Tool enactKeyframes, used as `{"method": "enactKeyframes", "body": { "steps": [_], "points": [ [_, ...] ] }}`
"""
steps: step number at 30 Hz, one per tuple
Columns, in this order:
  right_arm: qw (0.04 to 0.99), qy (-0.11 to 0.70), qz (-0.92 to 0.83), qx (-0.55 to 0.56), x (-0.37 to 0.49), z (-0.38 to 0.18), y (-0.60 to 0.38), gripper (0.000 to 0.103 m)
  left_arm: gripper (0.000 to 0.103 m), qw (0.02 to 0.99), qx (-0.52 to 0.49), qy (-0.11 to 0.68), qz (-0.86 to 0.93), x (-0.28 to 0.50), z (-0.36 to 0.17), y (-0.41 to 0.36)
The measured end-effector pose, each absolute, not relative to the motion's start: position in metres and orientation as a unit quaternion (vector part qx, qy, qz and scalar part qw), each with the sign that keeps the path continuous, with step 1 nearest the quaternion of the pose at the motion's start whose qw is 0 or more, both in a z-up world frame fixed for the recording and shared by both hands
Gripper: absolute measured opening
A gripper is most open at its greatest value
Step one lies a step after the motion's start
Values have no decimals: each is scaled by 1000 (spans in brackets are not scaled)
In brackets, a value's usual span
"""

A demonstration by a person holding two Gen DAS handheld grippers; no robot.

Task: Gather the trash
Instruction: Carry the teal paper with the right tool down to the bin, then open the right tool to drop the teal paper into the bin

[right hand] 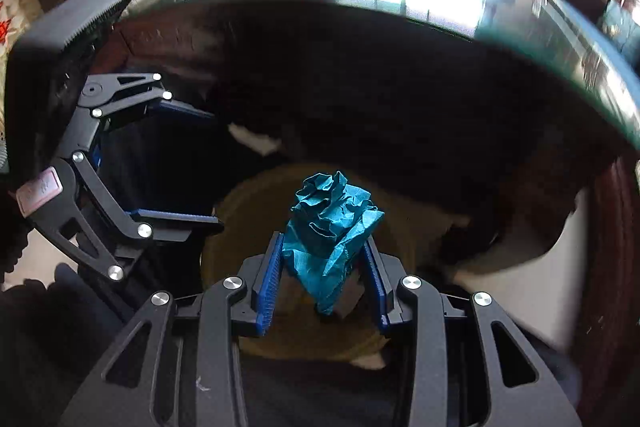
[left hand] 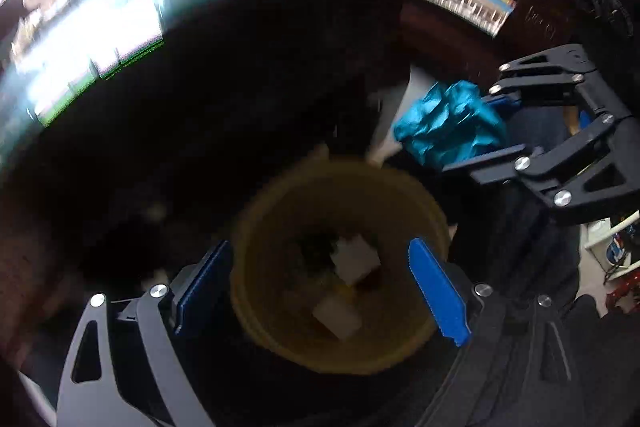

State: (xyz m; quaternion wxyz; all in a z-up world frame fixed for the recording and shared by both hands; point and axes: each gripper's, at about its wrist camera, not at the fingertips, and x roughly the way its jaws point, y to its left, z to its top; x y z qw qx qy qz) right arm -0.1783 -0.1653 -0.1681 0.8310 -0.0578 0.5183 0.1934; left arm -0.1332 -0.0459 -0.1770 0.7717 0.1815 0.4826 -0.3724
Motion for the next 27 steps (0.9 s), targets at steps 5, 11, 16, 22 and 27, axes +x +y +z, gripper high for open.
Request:
{"method": "enactKeyframes", "body": {
  "steps": [5, 11, 16, 22, 27],
  "points": [
    [799, 568, 187, -61, -174, -219, -158, 37, 89, 741, 170, 532, -373, -145, -225, -47],
    [785, 587, 180, -78, -165, -246, -153, 38, 89, 721, 190, 559, -363, -135, -251, -51],
    [783, 589, 181, -87, -165, -252, -155, 44, 89, 714, 194, 562, -369, -133, -258, -54],
    [785, 585, 184, -88, -162, -247, -156, 51, 89, 709, 189, 568, -372, -130, -262, -56],
    [790, 581, 180, -80, -162, -241, -163, 51, 89, 712, 186, 565, -374, -129, -258, -57]
  ]
}}
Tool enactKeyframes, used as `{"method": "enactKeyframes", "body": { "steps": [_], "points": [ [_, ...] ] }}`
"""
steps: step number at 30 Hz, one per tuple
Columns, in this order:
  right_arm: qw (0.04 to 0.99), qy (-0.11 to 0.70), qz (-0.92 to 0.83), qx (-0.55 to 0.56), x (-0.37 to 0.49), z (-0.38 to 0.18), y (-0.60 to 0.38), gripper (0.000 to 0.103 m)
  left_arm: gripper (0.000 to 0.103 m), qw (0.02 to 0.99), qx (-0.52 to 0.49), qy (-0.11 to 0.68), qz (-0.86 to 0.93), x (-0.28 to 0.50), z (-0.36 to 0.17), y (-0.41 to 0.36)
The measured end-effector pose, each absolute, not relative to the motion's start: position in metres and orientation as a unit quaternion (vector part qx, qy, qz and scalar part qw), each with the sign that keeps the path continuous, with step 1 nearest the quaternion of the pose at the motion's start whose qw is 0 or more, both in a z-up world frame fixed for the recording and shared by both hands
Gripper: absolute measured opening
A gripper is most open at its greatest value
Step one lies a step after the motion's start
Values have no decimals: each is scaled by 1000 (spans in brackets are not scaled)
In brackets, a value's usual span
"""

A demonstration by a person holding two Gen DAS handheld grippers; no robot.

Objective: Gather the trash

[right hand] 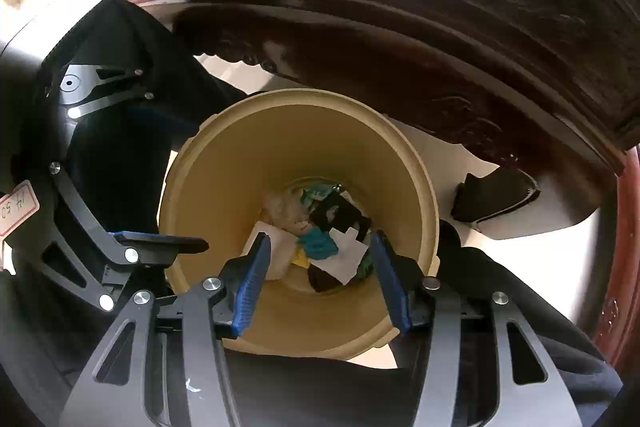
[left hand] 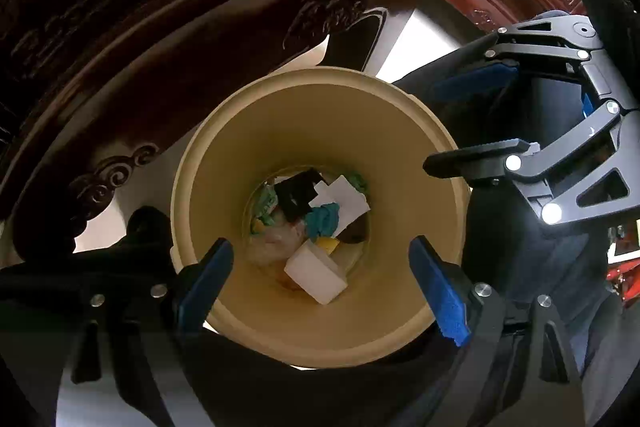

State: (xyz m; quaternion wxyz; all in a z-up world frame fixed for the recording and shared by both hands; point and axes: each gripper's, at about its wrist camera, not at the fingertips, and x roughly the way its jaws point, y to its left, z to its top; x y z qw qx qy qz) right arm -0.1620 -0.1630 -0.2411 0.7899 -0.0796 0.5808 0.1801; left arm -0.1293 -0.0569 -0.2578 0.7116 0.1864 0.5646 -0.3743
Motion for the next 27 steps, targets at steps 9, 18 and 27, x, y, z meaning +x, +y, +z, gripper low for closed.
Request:
{"method": "enactKeyframes", "body": {
  "steps": [9, 18, 27],
  "points": [
    [817, 544, 174, -79, -169, -205, -166, 51, 89, 749, 182, 520, -368, -132, -215, -54],
    [882, 434, 170, -62, -172, -117, -172, 51, 89, 823, 163, 424, -340, -129, -124, -31],
    [941, 315, 124, 10, -138, -35, -193, 51, 90, 898, 81, 354, -248, -78, -43, -13]
  ]
}}
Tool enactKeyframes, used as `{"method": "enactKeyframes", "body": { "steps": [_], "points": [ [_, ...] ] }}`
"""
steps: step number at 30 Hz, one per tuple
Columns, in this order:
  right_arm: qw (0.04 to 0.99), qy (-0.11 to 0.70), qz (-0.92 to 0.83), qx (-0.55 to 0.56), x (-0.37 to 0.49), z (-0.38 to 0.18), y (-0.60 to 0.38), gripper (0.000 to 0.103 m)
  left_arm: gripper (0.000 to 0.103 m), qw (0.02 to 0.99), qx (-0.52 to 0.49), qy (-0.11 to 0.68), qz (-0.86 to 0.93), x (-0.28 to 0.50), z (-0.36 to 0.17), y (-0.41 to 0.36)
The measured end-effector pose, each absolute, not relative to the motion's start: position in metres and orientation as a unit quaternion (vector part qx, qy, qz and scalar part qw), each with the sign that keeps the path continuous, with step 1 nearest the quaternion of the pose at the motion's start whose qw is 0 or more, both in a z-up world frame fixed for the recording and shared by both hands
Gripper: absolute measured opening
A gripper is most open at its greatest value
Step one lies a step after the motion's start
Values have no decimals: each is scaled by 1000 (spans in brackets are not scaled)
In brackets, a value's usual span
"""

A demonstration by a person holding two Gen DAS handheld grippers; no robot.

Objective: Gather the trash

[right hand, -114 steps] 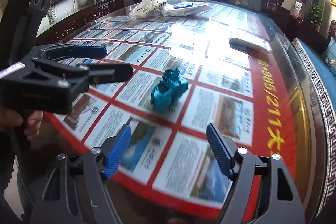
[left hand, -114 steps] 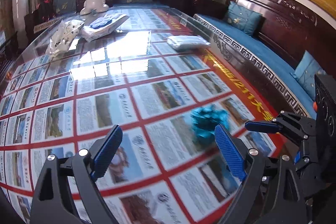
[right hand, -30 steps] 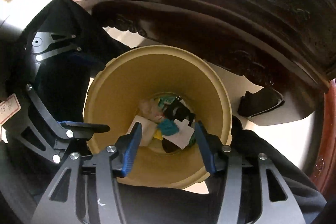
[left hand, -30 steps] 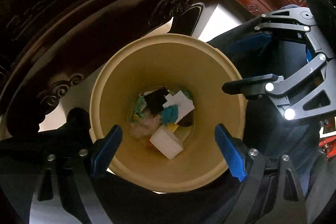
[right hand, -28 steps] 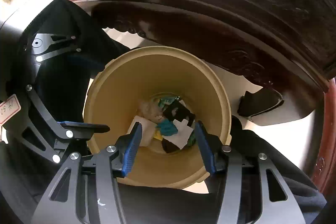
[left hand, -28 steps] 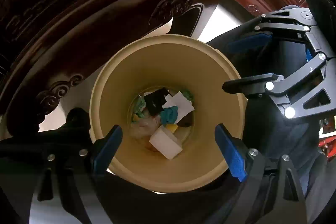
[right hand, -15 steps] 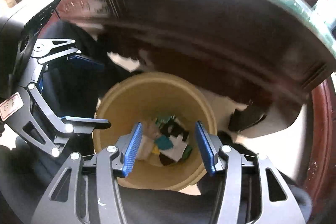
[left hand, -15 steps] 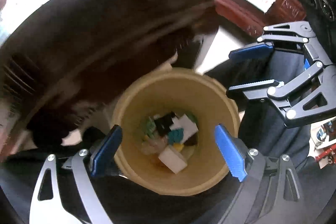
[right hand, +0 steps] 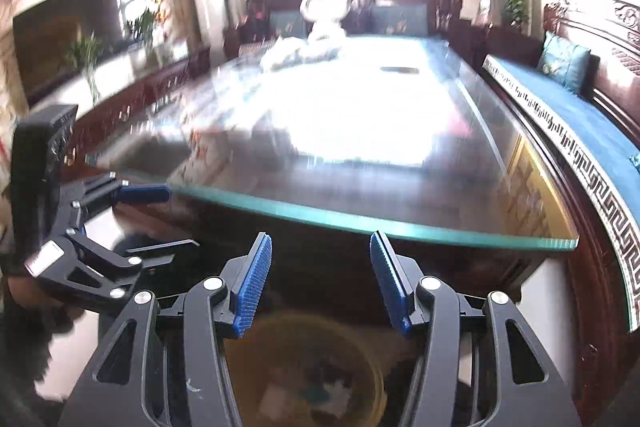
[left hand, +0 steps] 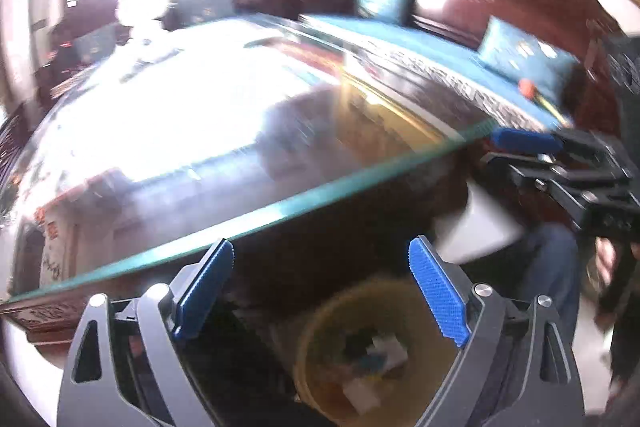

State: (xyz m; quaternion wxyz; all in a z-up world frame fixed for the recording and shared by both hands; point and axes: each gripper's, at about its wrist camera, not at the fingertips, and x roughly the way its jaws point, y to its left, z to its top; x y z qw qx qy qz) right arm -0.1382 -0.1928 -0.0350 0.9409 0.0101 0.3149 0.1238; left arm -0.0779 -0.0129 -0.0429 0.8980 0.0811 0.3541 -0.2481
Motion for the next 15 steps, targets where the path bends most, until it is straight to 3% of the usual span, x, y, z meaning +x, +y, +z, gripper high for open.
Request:
{"method": "enactKeyframes", "body": {
  "steps": [6, 9, 15],
  "points": [
    [962, 260, 79, 11, -100, -6, -184, 70, 95, 932, 32, 325, -160, -24, -19, -13],
    [969, 242, 52, 13, -76, -2, -180, 90, 98, 935, 18, 325, -139, 4, -19, -16],
    [971, 236, 25, 32, -33, -4, -188, 95, 99, 938, 2, 329, -109, 44, -29, -10]
  ]
}}
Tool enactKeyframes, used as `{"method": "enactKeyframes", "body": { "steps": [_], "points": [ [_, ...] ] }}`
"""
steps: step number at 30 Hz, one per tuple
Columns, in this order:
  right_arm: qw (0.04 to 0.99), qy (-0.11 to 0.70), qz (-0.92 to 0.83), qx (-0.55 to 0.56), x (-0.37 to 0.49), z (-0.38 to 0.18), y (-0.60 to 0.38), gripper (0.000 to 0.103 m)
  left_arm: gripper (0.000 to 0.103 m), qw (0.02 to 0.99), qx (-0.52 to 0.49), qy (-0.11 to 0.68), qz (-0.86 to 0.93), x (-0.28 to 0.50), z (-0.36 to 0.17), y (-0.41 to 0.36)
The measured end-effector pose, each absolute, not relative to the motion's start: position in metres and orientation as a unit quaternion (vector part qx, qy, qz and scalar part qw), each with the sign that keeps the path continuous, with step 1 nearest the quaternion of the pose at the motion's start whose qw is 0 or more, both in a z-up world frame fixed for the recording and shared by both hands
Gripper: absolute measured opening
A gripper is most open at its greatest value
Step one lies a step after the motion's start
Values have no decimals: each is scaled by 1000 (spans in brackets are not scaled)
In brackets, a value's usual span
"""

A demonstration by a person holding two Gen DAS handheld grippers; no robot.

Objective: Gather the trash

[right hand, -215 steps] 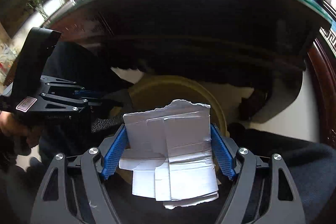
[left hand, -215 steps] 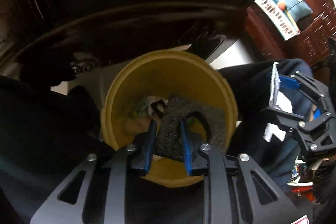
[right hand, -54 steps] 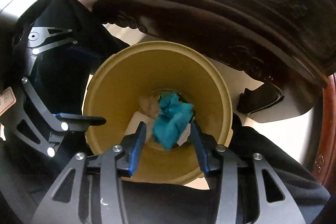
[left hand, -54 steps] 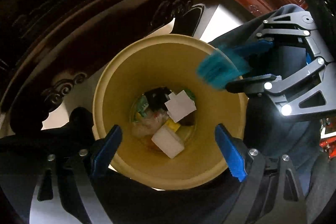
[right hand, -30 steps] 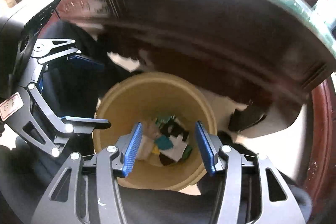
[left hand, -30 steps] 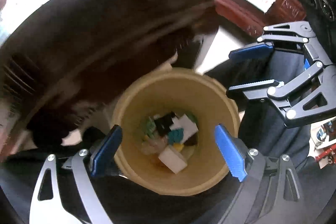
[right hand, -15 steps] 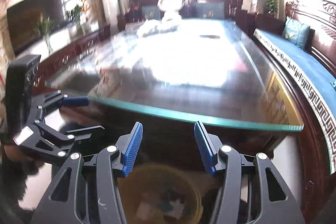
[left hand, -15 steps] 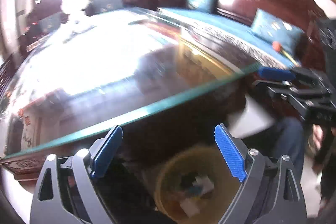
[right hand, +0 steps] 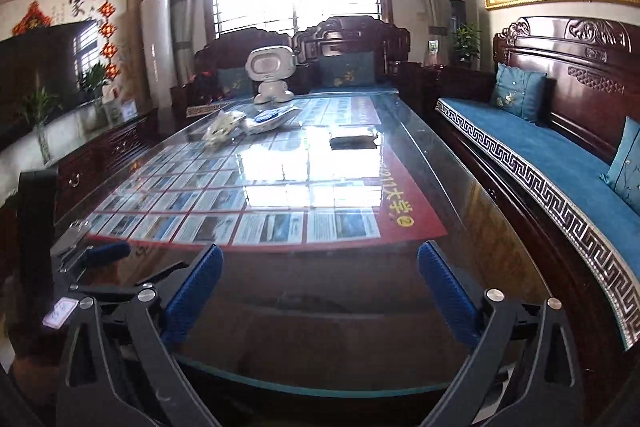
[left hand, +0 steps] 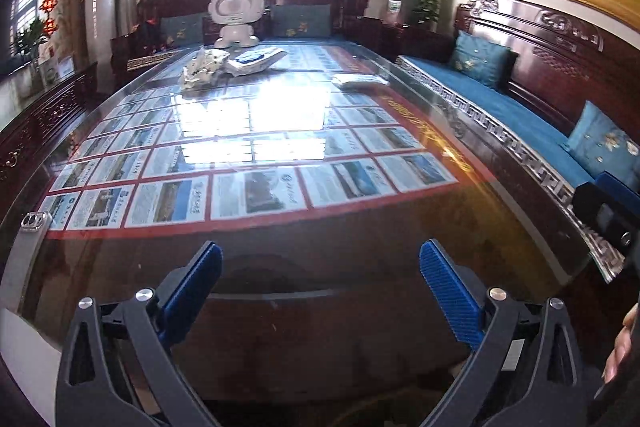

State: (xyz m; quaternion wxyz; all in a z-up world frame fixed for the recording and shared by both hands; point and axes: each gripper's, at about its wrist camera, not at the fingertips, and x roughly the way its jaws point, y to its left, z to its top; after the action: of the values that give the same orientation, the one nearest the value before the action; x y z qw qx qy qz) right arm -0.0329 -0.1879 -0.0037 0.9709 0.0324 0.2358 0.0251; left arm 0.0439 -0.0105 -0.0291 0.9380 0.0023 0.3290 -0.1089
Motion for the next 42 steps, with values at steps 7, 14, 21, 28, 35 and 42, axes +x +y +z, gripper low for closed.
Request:
{"method": "enactKeyframes", "body": {
  "steps": [7, 14, 21, 28, 35, 42],
  "points": [
    [965, 259, 13, 38, 13, -20, -193, 95, 99, 944, 20, 324, -60, 78, -34, -13],
    [964, 265, 9, 26, 40, -28, -190, 95, 99, 951, 10, 305, -57, 102, -28, -12],
    [962, 271, 14, 25, 50, -32, -191, 95, 99, 950, 0, 305, -59, 116, -26, -10],
    [961, 273, 21, 27, 54, -30, -192, 95, 99, 945, -4, 323, -50, 127, -30, -6],
    [959, 281, 20, 24, 59, -33, -194, 95, 99, 952, 5, 301, -49, 122, -23, -6],
    [954, 296, 22, 35, 67, -34, -201, 95, 99, 945, 21, 324, -31, 139, -24, -3]
  ]
}}
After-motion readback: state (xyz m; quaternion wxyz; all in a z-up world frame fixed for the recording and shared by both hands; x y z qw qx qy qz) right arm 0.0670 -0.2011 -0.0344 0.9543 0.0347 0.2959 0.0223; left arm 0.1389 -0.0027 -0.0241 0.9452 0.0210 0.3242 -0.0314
